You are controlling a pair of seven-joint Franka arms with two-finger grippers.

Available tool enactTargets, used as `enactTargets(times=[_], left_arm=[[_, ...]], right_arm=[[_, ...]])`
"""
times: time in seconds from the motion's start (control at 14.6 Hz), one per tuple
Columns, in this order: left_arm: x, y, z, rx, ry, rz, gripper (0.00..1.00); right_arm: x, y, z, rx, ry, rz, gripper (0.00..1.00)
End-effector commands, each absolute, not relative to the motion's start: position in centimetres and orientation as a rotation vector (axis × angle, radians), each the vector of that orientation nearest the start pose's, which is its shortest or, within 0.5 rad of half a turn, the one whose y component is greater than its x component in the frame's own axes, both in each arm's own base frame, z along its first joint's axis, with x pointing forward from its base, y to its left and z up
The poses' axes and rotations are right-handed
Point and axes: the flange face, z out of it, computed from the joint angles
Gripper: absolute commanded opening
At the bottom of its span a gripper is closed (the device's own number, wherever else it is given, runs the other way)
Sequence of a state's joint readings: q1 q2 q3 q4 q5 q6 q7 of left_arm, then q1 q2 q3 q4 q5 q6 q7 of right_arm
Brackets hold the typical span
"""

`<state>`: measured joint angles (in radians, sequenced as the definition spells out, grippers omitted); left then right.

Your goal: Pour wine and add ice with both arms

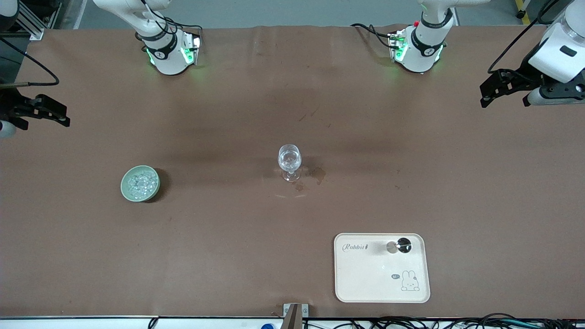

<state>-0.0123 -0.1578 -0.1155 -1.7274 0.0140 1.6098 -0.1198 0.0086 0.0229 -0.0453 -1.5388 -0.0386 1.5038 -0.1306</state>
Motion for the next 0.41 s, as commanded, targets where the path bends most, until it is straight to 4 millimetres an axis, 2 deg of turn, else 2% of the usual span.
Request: enactTargets(times=[0.0,0.34], left_arm=[[50.71,-6.55,64.24,-3.130,0.020,-0.095,1.00],[51.18,-6.55,64.14,-3.130,0.021,-0.095,1.00]], right_arm=[[54.77,-2.51,62.78,-3.153,-0.163,0.088,0.99],[54.80,-2.49,62.81,-3.152,-0.163,0.083,0.99]])
